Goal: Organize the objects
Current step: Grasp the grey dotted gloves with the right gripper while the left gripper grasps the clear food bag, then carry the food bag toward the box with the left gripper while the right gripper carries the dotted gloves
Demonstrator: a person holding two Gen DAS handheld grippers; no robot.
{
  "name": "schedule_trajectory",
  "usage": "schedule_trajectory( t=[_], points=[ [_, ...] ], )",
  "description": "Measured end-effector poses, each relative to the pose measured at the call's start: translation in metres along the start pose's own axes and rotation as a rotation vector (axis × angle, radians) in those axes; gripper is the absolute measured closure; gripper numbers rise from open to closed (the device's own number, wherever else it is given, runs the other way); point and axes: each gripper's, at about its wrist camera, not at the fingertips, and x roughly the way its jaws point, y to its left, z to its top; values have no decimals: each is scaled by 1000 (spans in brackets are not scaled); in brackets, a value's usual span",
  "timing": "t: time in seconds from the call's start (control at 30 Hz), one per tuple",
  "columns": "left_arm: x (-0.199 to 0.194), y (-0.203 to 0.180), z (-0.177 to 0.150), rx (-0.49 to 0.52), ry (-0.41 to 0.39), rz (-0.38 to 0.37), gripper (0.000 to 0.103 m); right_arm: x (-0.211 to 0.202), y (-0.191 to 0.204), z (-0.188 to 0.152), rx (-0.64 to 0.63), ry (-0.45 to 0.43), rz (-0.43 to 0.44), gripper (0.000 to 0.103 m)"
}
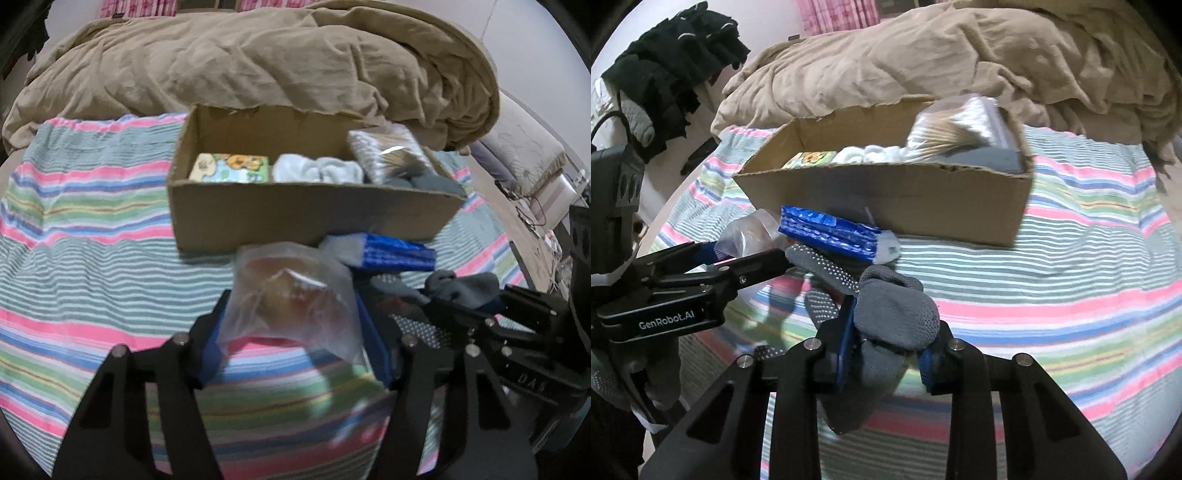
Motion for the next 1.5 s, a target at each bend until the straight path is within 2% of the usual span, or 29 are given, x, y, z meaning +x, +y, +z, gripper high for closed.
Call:
schedule_trajectory(
  t=[0.23,0.5,0.9,1.5],
  points=[
    [-18,-9,-7,5,-10,-1,40,-25,-4,2,4,-36,-13,72],
    [-61,-12,-15,-26,-53,17,40,-49,5,9,-10,-81,5,72],
    [-120,-15,1,-65,-148,64,40,-83,19,27,-49,-161,47,72],
    [-122,-8,51,-72,-228,34,40,-87,36,91,-134,-249,71,72]
  ],
)
